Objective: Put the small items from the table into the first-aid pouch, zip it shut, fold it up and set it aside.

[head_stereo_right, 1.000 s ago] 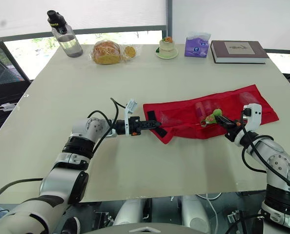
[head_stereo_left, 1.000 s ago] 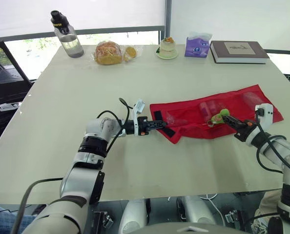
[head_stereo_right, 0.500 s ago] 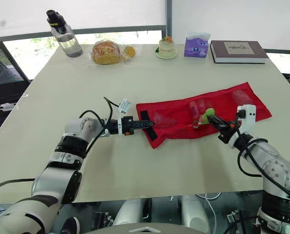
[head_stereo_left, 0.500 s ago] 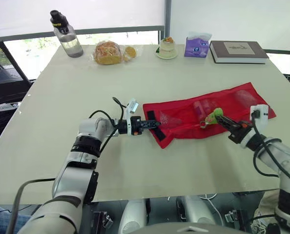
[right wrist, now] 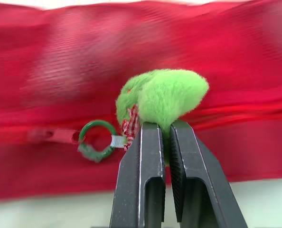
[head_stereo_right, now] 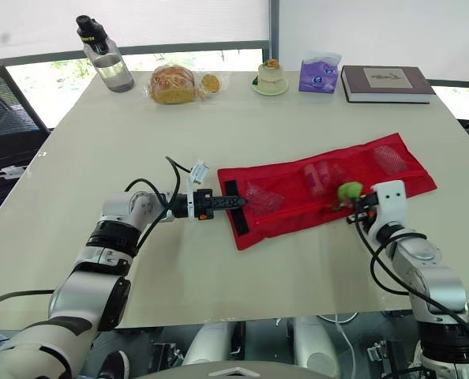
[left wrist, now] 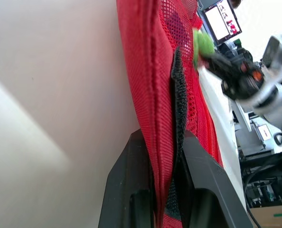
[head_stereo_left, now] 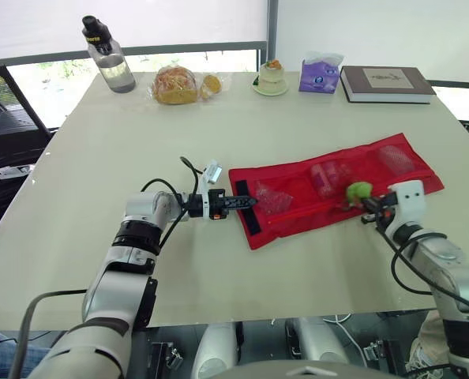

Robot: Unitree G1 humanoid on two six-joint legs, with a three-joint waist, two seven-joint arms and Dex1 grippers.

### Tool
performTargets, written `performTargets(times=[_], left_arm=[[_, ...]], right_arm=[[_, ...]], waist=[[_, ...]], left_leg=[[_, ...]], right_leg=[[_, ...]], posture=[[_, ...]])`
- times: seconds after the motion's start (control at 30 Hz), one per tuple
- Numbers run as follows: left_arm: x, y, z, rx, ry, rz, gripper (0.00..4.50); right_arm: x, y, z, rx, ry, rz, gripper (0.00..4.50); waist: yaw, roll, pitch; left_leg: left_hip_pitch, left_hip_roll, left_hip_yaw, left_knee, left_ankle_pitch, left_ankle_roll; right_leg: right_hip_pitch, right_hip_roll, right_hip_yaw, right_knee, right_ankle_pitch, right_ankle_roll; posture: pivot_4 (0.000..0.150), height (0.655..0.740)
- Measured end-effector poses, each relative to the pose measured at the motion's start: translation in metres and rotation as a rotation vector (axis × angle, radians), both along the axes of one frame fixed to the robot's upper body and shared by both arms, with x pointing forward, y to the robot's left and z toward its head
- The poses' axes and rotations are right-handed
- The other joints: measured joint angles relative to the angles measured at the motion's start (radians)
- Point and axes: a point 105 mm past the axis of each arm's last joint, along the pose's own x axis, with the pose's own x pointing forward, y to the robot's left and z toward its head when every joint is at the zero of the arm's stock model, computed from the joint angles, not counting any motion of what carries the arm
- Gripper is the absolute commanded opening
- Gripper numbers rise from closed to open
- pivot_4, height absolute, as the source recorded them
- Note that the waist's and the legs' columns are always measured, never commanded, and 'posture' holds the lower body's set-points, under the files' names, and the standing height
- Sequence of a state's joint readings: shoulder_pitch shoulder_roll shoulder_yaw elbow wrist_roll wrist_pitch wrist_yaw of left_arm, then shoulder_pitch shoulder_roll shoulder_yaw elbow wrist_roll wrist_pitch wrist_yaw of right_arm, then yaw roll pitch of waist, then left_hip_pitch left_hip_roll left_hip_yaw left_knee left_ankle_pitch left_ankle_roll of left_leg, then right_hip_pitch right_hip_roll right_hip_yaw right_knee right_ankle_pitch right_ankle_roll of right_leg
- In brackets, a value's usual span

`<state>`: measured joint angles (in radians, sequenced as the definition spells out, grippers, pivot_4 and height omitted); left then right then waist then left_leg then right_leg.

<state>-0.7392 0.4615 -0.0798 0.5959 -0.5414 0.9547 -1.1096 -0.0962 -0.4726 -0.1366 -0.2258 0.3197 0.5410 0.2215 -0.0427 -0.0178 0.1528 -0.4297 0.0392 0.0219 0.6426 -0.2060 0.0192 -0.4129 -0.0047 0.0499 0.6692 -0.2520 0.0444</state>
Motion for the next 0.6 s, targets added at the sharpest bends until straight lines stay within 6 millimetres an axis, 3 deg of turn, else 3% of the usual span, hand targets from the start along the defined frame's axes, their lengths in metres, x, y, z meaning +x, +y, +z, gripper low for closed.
performTargets(times=[0.23,0.27,0.4,0.6], left_arm=[[-0.006,0.004,0.000,0.004,-0.006,-0.023,0.23],[-0.009,0.009,0.000,0.007,-0.004,-0.032,0.23],[-0.017,0.026,-0.001,0.050,-0.009,-0.072,0.23],[-0.017,0.048,0.001,0.131,-0.056,-0.117,0.23]], right_arm=[[0.008,-0.035,0.009,-0.078,-0.119,-0.187,0.10],[0.009,-0.052,0.013,-0.091,-0.142,-0.265,0.10],[0.005,-0.090,0.021,-0.096,-0.186,-0.437,0.10],[-0.004,-0.119,0.019,-0.105,-0.187,-0.577,0.10]], waist=[[0.000,0.000,0.000],[0.000,0.000,0.000],[0.000,0.000,0.000],[0.001,0.000,0.000]], left_leg=[[0.000,0.000,0.000,0.000,0.000,0.000],[0.000,0.000,0.001,0.000,0.000,0.000],[0.000,0.000,0.001,-0.001,0.000,0.000],[0.001,0.000,0.001,-0.002,0.000,0.000]], right_leg=[[0.000,0.000,0.001,0.000,0.000,0.000],[0.000,0.000,0.002,0.000,0.000,0.000],[0.000,0.001,0.002,0.000,0.001,-0.001],[0.000,0.001,0.002,0.000,-0.001,-0.004]], posture=[[0.150,0.7400],[0.150,0.7400],[0.150,0.7400],[0.150,0.7400]])
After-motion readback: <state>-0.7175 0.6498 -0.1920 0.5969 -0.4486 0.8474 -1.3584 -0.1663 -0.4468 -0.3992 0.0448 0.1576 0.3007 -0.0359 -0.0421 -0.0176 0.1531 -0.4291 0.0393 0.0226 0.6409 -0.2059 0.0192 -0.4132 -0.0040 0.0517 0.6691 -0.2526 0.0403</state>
